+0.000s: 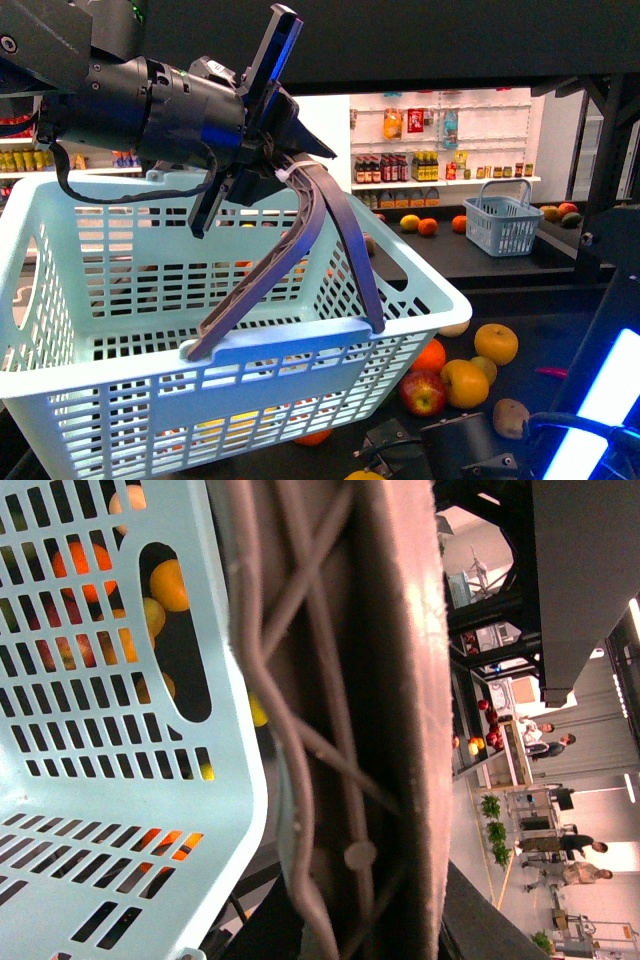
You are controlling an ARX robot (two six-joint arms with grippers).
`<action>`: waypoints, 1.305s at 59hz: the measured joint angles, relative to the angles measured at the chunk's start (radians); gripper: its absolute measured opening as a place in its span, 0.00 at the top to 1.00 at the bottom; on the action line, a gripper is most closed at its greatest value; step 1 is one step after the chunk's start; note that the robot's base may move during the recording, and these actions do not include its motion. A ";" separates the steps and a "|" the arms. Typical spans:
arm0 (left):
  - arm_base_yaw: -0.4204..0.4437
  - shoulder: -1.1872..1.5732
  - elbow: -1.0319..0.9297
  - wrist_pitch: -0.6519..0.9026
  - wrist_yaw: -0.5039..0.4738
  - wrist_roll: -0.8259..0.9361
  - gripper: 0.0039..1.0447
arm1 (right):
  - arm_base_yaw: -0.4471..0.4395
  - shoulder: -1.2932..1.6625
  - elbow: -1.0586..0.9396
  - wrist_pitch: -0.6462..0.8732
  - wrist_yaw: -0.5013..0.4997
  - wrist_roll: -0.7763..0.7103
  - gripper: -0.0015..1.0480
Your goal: Pick lemon from shelf
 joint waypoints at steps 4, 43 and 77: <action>0.000 0.000 0.000 0.000 0.000 0.000 0.89 | 0.000 0.022 0.031 -0.006 0.000 -0.026 0.07; 0.000 0.000 0.000 0.000 0.000 0.000 0.89 | -0.002 0.143 0.206 -0.071 0.015 -0.119 0.26; 0.000 0.000 0.000 0.000 0.000 0.000 0.89 | -0.030 0.127 0.202 -0.085 0.047 -0.098 0.52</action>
